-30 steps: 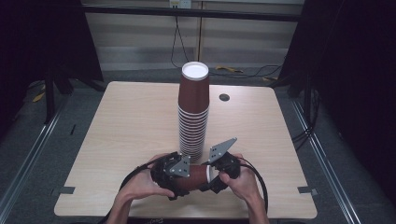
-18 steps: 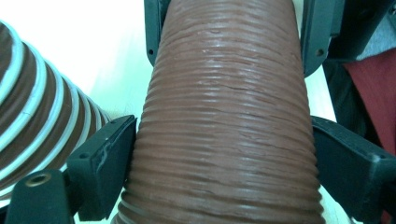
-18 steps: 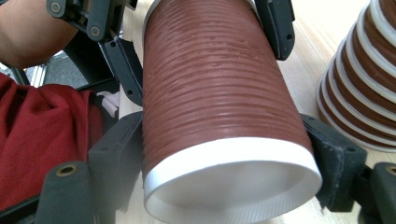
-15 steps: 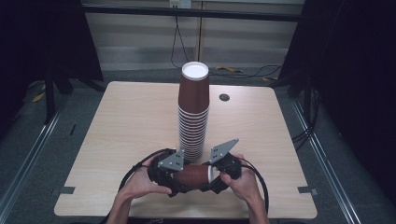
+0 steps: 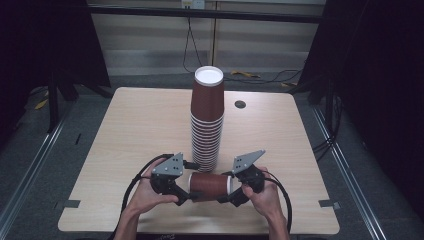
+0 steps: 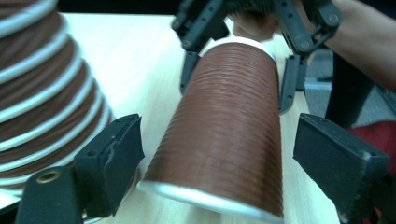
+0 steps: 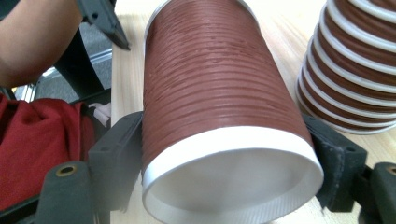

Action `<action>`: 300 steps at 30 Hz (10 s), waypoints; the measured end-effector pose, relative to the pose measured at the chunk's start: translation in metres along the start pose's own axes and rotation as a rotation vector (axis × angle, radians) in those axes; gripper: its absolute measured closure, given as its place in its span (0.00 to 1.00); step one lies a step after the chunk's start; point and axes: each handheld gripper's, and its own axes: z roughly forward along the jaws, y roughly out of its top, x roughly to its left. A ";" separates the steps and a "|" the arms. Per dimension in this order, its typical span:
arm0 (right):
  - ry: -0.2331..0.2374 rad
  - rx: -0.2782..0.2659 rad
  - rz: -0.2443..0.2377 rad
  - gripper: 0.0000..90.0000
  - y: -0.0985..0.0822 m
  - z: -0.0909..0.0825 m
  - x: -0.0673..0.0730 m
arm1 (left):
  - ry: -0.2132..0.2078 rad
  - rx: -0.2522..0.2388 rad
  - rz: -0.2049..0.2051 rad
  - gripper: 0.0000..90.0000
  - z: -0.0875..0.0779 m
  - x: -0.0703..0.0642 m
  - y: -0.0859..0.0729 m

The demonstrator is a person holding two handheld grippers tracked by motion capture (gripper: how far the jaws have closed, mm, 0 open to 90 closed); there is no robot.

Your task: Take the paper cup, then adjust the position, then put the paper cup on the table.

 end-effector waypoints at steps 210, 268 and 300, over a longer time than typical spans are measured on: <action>-0.782 -0.712 0.118 0.15 -0.089 0.000 0.001 | 0.358 0.228 -0.296 0.06 -0.081 0.050 -0.030; -0.771 -0.746 0.110 0.15 -0.093 -0.002 0.002 | 0.222 0.726 -0.232 0.06 -0.019 0.146 0.004; -0.774 -0.745 0.111 0.15 -0.093 -0.002 0.002 | 0.229 0.531 -0.292 0.18 -0.035 0.141 -0.045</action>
